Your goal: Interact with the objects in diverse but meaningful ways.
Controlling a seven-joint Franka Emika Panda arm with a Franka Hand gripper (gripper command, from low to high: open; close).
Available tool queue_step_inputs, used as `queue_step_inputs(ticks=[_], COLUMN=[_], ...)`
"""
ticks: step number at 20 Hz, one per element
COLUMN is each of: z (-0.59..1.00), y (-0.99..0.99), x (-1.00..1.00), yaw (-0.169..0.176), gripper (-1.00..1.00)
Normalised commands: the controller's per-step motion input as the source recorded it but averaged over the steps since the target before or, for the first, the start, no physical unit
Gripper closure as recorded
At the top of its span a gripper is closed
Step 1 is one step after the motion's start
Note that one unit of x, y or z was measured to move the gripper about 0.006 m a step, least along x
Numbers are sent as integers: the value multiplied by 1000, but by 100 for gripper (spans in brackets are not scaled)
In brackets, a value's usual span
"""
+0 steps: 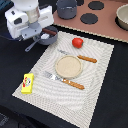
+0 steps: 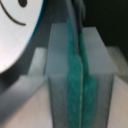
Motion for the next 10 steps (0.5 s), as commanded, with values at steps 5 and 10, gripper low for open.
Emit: queue_step_inputs(ticks=[5,10], z=[527,449], y=[254,306], x=[970,1000], yaw=[-9,-4], gripper=[100,100])
